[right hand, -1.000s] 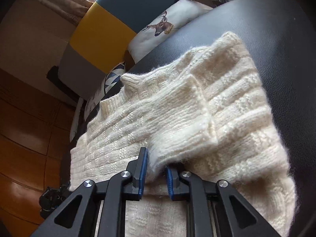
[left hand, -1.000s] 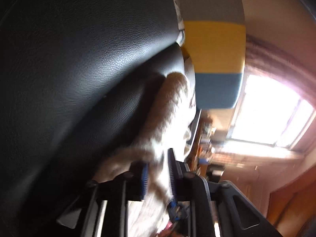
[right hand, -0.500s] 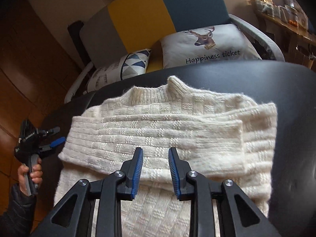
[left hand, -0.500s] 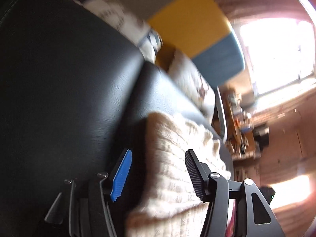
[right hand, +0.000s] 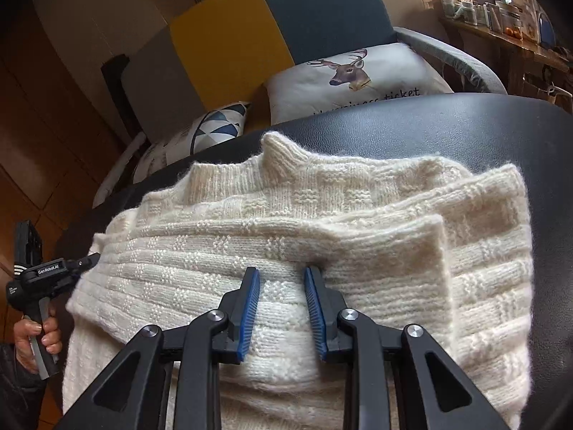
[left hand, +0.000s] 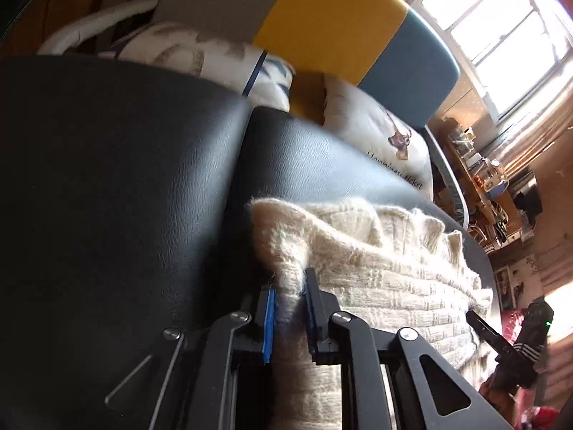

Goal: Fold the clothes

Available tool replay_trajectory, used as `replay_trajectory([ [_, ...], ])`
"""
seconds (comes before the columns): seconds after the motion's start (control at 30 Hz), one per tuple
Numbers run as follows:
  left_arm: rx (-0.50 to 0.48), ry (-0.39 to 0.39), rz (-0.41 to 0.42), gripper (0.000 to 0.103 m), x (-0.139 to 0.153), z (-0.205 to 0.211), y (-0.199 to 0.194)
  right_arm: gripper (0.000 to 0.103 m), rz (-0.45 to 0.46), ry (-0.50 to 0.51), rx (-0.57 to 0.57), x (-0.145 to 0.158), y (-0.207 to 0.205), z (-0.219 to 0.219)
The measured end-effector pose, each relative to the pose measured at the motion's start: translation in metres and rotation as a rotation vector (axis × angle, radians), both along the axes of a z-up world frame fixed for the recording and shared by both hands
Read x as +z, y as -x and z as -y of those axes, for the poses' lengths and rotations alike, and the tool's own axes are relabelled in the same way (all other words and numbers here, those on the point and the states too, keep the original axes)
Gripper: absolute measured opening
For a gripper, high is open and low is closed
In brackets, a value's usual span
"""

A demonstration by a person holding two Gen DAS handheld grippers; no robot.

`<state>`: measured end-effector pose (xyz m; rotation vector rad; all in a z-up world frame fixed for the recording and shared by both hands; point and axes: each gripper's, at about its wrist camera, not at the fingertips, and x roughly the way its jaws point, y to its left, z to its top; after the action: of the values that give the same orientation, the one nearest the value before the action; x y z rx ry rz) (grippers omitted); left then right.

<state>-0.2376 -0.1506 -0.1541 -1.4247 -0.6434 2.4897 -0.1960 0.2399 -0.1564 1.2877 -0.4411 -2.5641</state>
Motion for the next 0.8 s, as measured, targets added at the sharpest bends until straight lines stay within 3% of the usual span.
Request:
replay_trajectory([
  [0.07,0.025,-0.003,0.021,0.023,0.013,0.001,-0.002,0.026,0.010,0.010,0.004,0.002,0.002,-0.002],
  [0.17,0.074,0.020,-0.071,0.026,0.047,0.006,-0.027,0.026,0.034,0.011,0.006,0.012,0.004,-0.003],
  [0.23,0.022,-0.053,-0.142,0.039,0.063,-0.001,-0.046,0.027,0.012,0.015,0.009,0.023,-0.002,-0.002],
  [0.27,-0.006,-0.086,-0.176,0.041,0.070,-0.005,-0.056,0.027,0.000,0.005,0.018,0.028,-0.005,-0.001],
  [0.3,-0.042,-0.062,-0.188,0.042,0.073,-0.016,-0.062,0.027,-0.008,-0.014,0.023,0.032,-0.009,0.000],
  [0.4,-0.115,0.006,-0.135,0.042,0.054,-0.045,-0.068,0.027,-0.007,-0.089,0.007,0.035,-0.018,-0.001],
  [0.47,-0.096,0.050,-0.055,0.042,0.027,-0.047,-0.073,0.027,0.048,-0.140,-0.034,0.023,-0.021,-0.009],
  [0.5,-0.082,0.057,-0.021,0.036,0.013,-0.043,-0.074,0.027,0.084,-0.148,-0.048,0.012,-0.023,-0.013],
  [0.53,-0.067,0.037,-0.054,0.028,0.006,-0.035,-0.080,0.026,0.055,-0.112,-0.047,0.007,-0.028,-0.018],
  [0.6,-0.047,-0.005,-0.072,0.022,0.001,-0.024,-0.084,0.025,-0.010,-0.081,-0.047,0.002,-0.039,-0.025],
  [0.67,-0.022,-0.064,-0.045,0.021,0.000,-0.019,-0.080,0.025,-0.035,-0.053,-0.060,0.000,-0.042,-0.028],
  [0.8,0.003,-0.056,-0.010,0.020,0.008,-0.025,-0.075,0.025,-0.026,-0.019,-0.062,0.002,-0.042,-0.033],
])
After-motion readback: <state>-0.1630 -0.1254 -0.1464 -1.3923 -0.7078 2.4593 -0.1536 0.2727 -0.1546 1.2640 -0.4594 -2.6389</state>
